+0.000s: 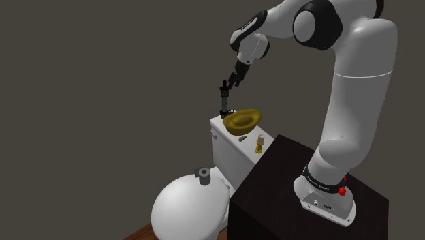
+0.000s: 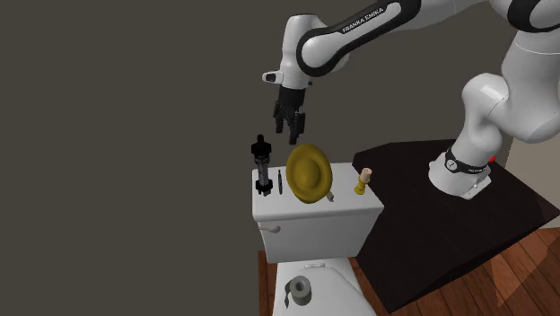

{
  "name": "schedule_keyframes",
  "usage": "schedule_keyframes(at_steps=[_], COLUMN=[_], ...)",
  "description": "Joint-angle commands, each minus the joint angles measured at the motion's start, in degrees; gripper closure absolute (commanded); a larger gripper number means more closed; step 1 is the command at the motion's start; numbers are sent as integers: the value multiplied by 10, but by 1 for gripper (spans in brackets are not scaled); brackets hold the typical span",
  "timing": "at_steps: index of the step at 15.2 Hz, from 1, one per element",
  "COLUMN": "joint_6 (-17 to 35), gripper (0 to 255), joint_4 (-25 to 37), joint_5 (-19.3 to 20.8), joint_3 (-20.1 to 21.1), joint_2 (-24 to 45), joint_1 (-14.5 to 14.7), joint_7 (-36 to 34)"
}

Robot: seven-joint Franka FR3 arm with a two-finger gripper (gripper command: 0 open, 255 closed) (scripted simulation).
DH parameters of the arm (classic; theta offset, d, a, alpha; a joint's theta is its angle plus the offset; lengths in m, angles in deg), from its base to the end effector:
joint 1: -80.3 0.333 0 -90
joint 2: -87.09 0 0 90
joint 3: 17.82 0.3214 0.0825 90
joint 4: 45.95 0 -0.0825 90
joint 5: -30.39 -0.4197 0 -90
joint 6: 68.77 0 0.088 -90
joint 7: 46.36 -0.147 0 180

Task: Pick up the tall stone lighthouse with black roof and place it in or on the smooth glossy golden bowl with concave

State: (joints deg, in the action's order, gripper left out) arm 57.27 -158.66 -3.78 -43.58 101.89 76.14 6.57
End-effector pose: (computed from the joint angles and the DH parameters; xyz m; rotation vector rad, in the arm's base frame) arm 0.5732 -0.2802 0.3042 -2.8500 -0.0875 -0.3705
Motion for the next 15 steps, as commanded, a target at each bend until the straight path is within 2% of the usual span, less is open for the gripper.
schedule_keyframes(at_steps=[1, 4, 11, 15], joint_6=[-1, -12, 21, 21], gripper=[0, 0, 0, 0], joint_4=[46, 105, 108, 108], joint_5=[-42, -79, -106, -106], joint_3=[9, 22, 39, 39], joint_2=[49, 102, 139, 139], joint_1=[-18, -45, -44, -44], joint_7=[28, 51, 64, 64])
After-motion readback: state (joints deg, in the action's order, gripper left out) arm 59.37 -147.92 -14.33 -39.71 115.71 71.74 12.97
